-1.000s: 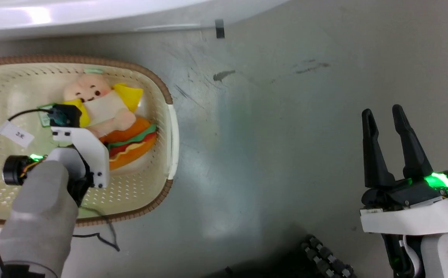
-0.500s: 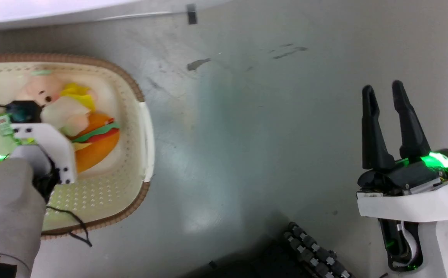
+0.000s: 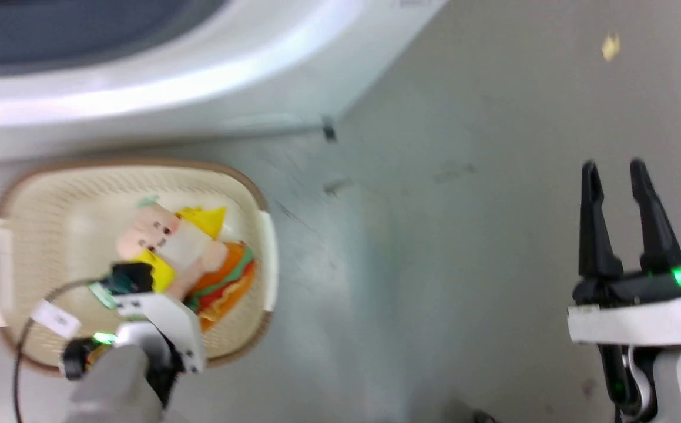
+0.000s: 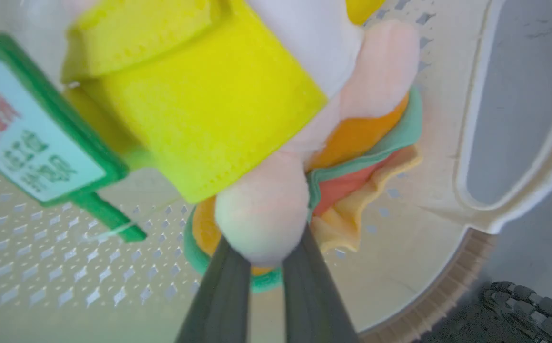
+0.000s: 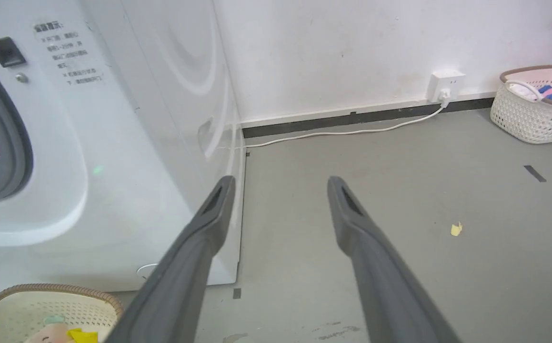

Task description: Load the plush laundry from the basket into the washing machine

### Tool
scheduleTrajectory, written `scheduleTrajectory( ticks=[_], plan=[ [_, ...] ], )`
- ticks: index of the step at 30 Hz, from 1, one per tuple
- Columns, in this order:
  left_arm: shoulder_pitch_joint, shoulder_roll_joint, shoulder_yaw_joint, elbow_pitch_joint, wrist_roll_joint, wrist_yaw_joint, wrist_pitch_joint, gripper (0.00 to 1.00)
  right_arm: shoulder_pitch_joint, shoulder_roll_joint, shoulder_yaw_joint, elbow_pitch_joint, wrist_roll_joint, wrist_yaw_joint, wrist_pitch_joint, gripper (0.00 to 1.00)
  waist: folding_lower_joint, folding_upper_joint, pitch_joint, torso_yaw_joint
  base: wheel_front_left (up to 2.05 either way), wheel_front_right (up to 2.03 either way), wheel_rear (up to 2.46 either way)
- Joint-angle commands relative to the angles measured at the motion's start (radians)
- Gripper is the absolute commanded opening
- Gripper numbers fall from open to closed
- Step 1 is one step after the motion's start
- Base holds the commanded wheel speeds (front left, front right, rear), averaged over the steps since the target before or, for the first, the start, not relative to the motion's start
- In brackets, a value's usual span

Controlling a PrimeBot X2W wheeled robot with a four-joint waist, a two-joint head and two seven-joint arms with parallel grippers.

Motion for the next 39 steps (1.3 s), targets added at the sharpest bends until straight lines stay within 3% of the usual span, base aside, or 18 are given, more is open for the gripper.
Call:
scheduleTrajectory(
  ticks=[1, 10, 13, 14, 20, 30, 34, 39],
  plan=[
    [0.027, -0.009, -0.010, -0.006, 0.000, -0.004, -0.026, 0.00, 0.020, 0.000, -0.010, 0.008, -0.014, -0.001, -0.004, 1.00, 0.0001, -0.0001, -0.157, 0.116, 0.00, 0.00, 0.00],
    [0.214, -0.076, -0.034, -0.125, -0.035, -0.007, -0.206, 0.00, 0.140, 0.000, -0.072, 0.045, -0.069, -0.001, -0.004, 1.00, 0.0001, -0.0001, -0.369, 0.235, 0.00, 0.00, 0.00],
    [0.281, -0.068, 0.001, -0.289, -0.016, -0.003, -0.209, 0.00, 0.176, 0.000, -0.091, 0.051, -0.080, -0.001, -0.004, 1.00, 0.0001, -0.0001, -0.419, 0.269, 0.00, 0.00, 0.00],
    [0.372, -0.070, 0.049, -0.461, 0.024, 0.010, -0.210, 0.00, 0.203, 0.000, -0.094, 0.055, -0.086, -0.001, -0.004, 1.00, 0.0001, -0.0001, -0.458, 0.289, 0.00, 0.00, 0.00],
    [0.501, -0.097, 0.140, -0.737, 0.108, 0.025, -0.210, 0.00, 0.236, 0.000, -0.087, 0.059, -0.093, -0.001, -0.004, 1.00, 0.0001, -0.0001, -0.513, 0.309, 0.00, 0.00, 0.00],
    [0.498, -0.127, 0.219, -1.023, 0.208, 0.022, -0.210, 0.00, 0.211, 0.000, -0.057, 0.040, -0.082, -0.001, -0.004, 1.00, 0.0001, -0.0001, -0.447, 0.274, 0.00, 0.00, 0.00],
    [0.411, -0.087, 0.221, -1.022, 0.223, 0.017, -0.192, 0.00, 0.177, 0.000, -0.036, 0.030, -0.075, -0.001, -0.004, 1.00, 0.0001, -0.0001, -0.373, 0.235, 0.00, 0.00, 0.00],
    [0.261, 0.003, 0.234, -1.046, 0.232, 0.011, -0.104, 0.00, 0.129, 0.000, -0.029, 0.023, -0.041, -0.001, -0.004, 1.00, 0.0001, -0.0001, -0.255, 0.171, 0.00, 0.00, 0.00]
  ],
)
